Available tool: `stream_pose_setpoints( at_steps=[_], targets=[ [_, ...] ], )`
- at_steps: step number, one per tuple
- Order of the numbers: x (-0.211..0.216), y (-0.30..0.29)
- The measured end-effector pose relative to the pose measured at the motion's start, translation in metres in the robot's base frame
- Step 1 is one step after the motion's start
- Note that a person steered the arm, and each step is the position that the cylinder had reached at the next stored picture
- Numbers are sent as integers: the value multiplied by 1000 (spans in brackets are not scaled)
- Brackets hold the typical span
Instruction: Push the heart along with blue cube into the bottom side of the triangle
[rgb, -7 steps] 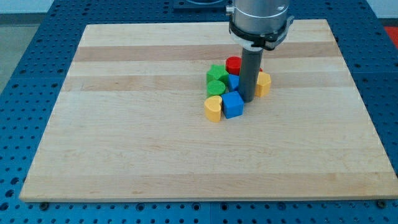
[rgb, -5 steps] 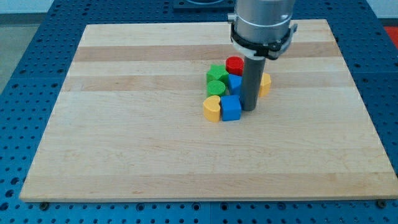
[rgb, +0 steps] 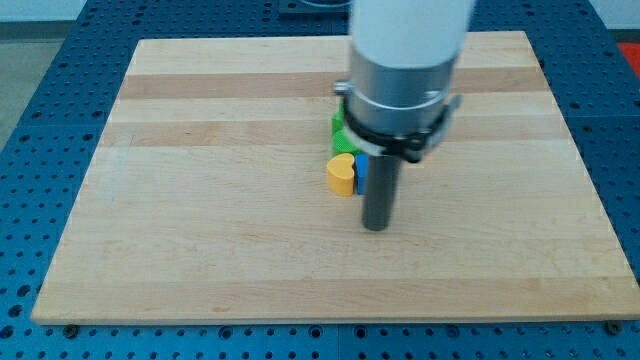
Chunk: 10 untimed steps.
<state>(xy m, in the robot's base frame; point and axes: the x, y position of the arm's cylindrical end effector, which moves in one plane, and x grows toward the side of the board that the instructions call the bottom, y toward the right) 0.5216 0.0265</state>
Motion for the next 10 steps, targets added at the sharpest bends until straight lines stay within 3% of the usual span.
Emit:
stream_pose_setpoints(
  at_steps=[2,3,10],
  targets=[
    [-26,-93],
    [-43,-104],
    [-49,-9]
  ],
)
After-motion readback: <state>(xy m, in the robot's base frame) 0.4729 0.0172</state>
